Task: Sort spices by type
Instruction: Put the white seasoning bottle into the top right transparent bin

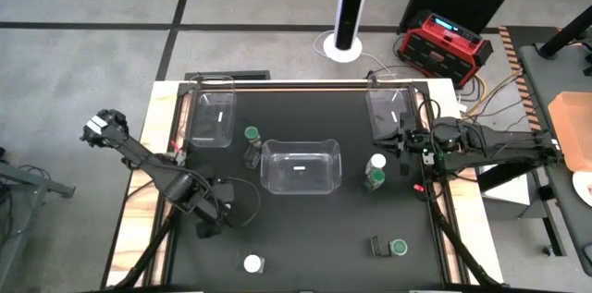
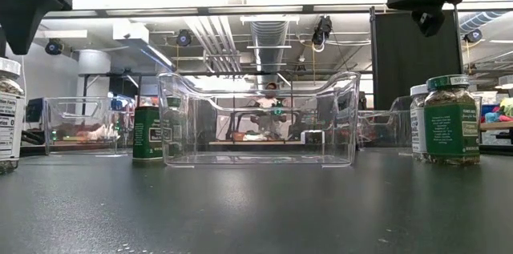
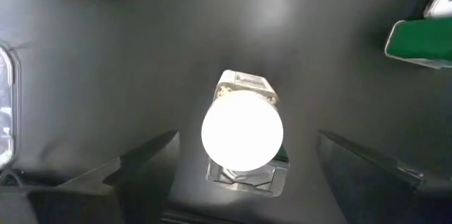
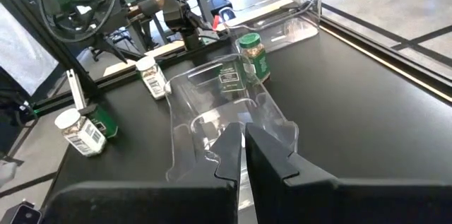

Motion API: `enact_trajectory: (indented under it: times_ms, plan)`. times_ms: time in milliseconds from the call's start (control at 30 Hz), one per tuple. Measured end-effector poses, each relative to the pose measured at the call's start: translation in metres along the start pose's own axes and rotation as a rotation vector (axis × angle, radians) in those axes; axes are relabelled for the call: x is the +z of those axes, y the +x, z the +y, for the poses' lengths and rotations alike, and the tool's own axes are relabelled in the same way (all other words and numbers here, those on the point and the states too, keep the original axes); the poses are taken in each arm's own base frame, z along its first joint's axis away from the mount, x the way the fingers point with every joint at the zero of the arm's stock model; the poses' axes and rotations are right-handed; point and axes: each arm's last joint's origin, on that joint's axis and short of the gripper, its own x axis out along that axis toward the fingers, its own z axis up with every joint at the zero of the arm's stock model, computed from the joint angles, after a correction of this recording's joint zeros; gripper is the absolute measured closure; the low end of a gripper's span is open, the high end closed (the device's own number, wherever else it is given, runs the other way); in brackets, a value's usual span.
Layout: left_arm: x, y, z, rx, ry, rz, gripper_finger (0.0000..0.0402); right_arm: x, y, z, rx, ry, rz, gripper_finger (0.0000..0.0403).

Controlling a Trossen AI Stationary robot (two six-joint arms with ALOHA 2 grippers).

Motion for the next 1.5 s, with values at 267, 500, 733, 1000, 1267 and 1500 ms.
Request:
enact_trajectory:
  times_ms: [267,500,733,1000,1267,1500]
  plan:
    - [-0.002,0.009,0.001,-0.009,-0.001,-0.018,0.0085,-0.002,0.001,-0.001,-0.002,-0.002,0.006,0.0390]
    - [-0.007,0.026,0.005,0.016,0.010,0.006,0.0086,-0.006,0.003,-0.002,-0.007,0.003,0.018,0.0390]
    - [-0.006,0.040,0.002,-0.031,0.026,-0.039,0.0086,-0.007,0.004,-0.002,-0.009,0.003,0.023,0.0390]
    - [-0.009,0.047,0.004,-0.014,0.044,-0.024,0.0093,-0.007,0.004,-0.002,-0.009,0.003,0.023,0.0390]
    - [-0.009,0.047,0.004,-0.015,0.062,-0.025,0.0132,-0.008,0.004,-0.002,-0.010,0.003,0.024,0.0390]
    - [-0.009,0.047,0.004,-0.016,0.079,-0.026,0.0213,-0.009,0.005,-0.003,-0.011,0.003,0.027,0.0390]
